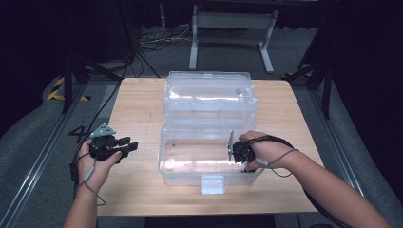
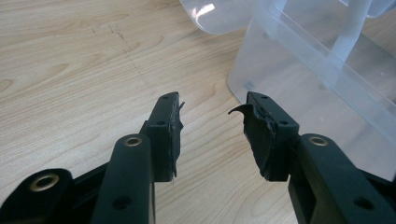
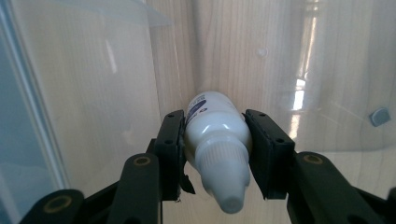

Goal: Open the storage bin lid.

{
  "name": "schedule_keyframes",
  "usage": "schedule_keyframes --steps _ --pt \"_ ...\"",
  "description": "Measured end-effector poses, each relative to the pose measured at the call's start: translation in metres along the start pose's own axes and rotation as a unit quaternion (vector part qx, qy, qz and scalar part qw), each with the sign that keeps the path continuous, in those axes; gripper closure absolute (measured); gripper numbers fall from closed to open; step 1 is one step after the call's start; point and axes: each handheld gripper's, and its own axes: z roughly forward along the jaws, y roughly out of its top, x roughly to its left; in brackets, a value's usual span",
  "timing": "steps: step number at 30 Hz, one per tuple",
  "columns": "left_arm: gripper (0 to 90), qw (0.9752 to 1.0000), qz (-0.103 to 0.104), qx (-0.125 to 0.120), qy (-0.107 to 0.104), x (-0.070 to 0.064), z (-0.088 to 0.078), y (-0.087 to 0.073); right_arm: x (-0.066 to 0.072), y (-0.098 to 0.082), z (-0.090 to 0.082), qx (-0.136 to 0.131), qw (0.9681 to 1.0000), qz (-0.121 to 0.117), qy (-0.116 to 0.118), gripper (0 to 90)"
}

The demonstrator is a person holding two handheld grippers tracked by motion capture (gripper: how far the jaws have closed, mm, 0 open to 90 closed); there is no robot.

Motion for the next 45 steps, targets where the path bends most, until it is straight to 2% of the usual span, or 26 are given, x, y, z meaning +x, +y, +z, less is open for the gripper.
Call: schedule_keyframes --steps 10,26,29,38,45 --pt "57.1 1.0 -0.002 0.0 0.0 0.0 0.0 0.0 -0.001 0.0 0.0 0.0 1.0 -0.003 0.009 59.4" --pt "56.9 1.0 -0.003 0.0 0.0 0.001 0.0 0.0 -0.002 -0.003 -0.007 -0.019 0.9998 -0.007 0.006 54.0" --pt "56.9 1.0 -0.002 0.0 -0.001 0.001 0.001 0.001 -0.001 -0.005 -0.013 -0.031 0.9994 0.0 0.012 51.0" --pt "56.9 1.0 0.0 0.001 -0.005 0.001 0.005 0.003 0.003 -0.011 -0.035 -0.045 0.9989 0.01 -0.005 50.5" --pt "56.8 1.0 0.002 0.001 -0.007 0.001 0.007 0.005 0.008 -0.02 -0.054 -0.073 0.9969 0.02 -0.018 47.3"
